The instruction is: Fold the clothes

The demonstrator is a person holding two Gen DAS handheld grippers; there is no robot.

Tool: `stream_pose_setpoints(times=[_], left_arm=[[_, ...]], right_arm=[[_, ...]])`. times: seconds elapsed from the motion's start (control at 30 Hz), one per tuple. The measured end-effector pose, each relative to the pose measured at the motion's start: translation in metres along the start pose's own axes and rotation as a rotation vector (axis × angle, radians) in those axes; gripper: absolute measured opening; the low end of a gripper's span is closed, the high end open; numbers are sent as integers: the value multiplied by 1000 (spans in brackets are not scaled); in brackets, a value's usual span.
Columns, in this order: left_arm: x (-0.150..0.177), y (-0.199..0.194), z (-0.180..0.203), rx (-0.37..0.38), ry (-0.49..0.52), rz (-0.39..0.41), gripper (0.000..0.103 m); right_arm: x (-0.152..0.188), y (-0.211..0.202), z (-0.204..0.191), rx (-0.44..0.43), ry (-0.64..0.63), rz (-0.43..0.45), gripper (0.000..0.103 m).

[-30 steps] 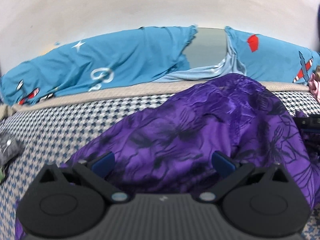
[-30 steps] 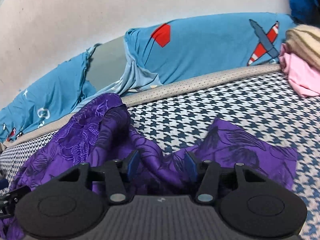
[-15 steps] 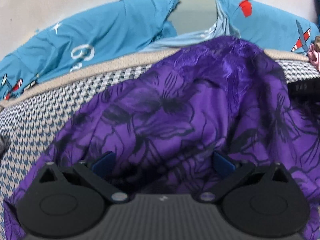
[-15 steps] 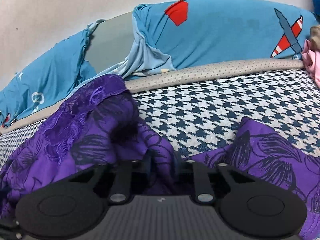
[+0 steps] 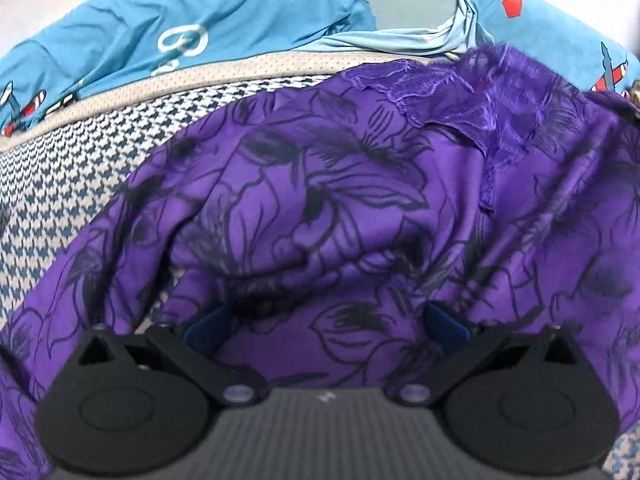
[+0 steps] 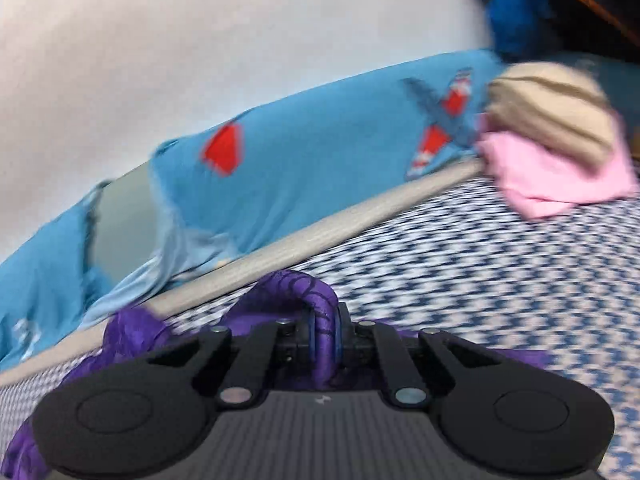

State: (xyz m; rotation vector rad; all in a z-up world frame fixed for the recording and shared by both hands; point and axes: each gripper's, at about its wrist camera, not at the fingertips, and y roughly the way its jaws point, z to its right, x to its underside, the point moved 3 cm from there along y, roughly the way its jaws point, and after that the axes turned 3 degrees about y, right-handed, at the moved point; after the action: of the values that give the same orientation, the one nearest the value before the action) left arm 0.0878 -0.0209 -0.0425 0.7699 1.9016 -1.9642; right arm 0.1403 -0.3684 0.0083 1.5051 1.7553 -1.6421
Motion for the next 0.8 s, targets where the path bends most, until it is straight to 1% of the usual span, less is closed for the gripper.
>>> stream_pose_setpoints(times=[0.07,0.1,0.2,0.3,0.37,0.47,0.53,0.6,0.7,0.8], left_arm=[[4,-2,0,0,9,5,103],[5,-3,0,-1,14,5,103],[10,-6,0,-6,29,2,103],[16,-9,-1,-13,37,-2,103],[20,-11,-1,-20,43,-5,103],[25,-13,-1,-29,56,-8,103],[28,-15,-2,-30,59,-11,103],[31,-17,-3,-27,56,-15,103],[35,-19,-5,-21,53,-29,103],[37,-22,-5,-18,51,-47,103]], right_arm=[[-6,-5,18,44,47,18,9],[-8,-5,26,55,72,12,9],[-7,1,41,69,117,-33,9],[-4,5,45,121,99,-65,8],[2,7,49,155,90,-116,8],[8,4,57,170,101,-161,10],[5,-4,58,152,93,-144,14],[1,-15,58,133,99,-112,24],[-3,-26,55,108,86,-73,25],[-9,-36,46,117,38,-9,25]])
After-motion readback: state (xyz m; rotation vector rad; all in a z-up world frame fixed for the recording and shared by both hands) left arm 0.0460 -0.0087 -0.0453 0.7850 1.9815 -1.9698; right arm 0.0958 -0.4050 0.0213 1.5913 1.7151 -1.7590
